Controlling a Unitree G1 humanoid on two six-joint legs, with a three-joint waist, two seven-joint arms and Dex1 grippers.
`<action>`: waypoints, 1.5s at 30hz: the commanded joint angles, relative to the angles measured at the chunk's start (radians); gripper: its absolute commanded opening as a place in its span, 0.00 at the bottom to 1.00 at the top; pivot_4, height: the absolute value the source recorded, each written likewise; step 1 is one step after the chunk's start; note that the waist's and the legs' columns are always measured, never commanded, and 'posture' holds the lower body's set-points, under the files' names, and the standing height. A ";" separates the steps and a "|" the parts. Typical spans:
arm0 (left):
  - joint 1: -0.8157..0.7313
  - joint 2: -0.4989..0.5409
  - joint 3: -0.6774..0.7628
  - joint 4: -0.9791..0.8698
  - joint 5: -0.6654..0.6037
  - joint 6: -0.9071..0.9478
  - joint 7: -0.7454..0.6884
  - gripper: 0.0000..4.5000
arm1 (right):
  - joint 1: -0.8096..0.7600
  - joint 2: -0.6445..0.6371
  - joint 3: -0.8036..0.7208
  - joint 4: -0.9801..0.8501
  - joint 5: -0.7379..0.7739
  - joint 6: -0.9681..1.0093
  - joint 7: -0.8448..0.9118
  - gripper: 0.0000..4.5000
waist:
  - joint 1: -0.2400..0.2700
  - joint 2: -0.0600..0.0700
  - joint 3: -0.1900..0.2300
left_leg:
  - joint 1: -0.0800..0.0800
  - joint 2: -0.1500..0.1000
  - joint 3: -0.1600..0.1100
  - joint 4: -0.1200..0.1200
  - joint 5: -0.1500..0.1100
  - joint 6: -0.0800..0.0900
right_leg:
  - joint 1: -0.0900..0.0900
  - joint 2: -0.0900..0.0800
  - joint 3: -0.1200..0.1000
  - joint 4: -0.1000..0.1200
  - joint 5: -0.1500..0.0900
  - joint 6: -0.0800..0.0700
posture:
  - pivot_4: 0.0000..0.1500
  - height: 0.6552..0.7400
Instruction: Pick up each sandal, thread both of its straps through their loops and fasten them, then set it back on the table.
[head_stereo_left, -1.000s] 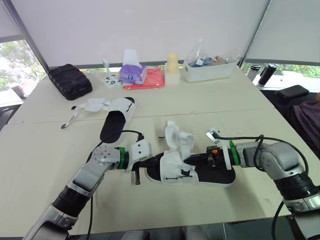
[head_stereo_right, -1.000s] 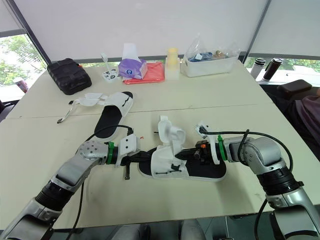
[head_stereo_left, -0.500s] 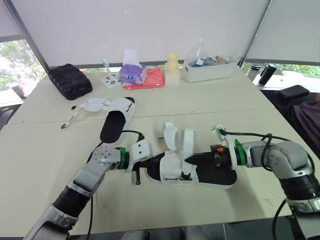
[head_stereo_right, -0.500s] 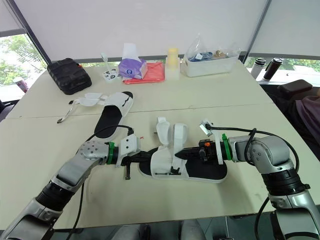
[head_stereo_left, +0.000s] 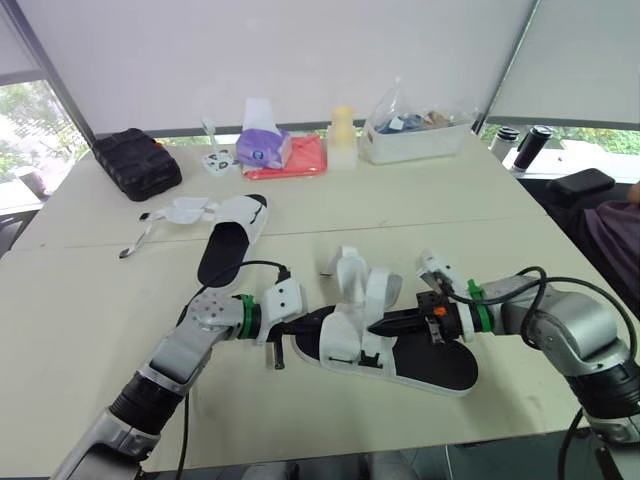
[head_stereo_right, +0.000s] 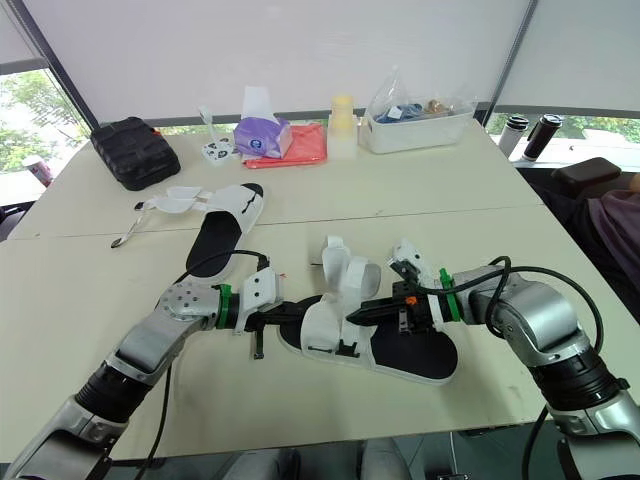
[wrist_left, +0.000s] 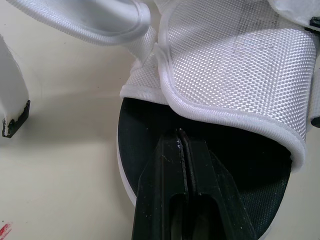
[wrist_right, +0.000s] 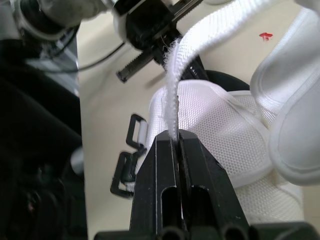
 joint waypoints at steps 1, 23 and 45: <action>0.029 0.011 -0.014 -0.015 0.000 0.032 -0.015 0.00 | -0.021 -0.015 0.015 -0.027 -0.020 -0.026 0.048 0.01 | 0.000 0.000 0.000 | 0.000 0.000 0.000 0.000 0.000 0.000 | 0.000 0.000 0.000 0.000 0.000 0.000 | 1.00 1.00; 0.058 0.020 -0.065 -0.148 -0.129 0.224 -0.117 0.00 | -0.057 -0.046 0.012 -0.057 0.002 0.073 0.138 0.01 | 0.003 0.000 0.000 | 0.000 0.000 0.000 0.000 0.000 0.000 | 0.000 0.000 0.000 -0.001 0.000 0.000 | 1.00 1.00; 0.051 -0.045 -0.080 -0.155 -0.210 0.355 -0.131 0.00 | 0.017 -0.086 -0.014 -0.104 -0.090 -0.029 0.095 0.20 | 0.004 0.000 0.000 | -0.001 -0.001 0.000 0.000 0.000 0.000 | 0.001 -0.001 0.000 -0.001 0.000 0.000 | 1.00 1.00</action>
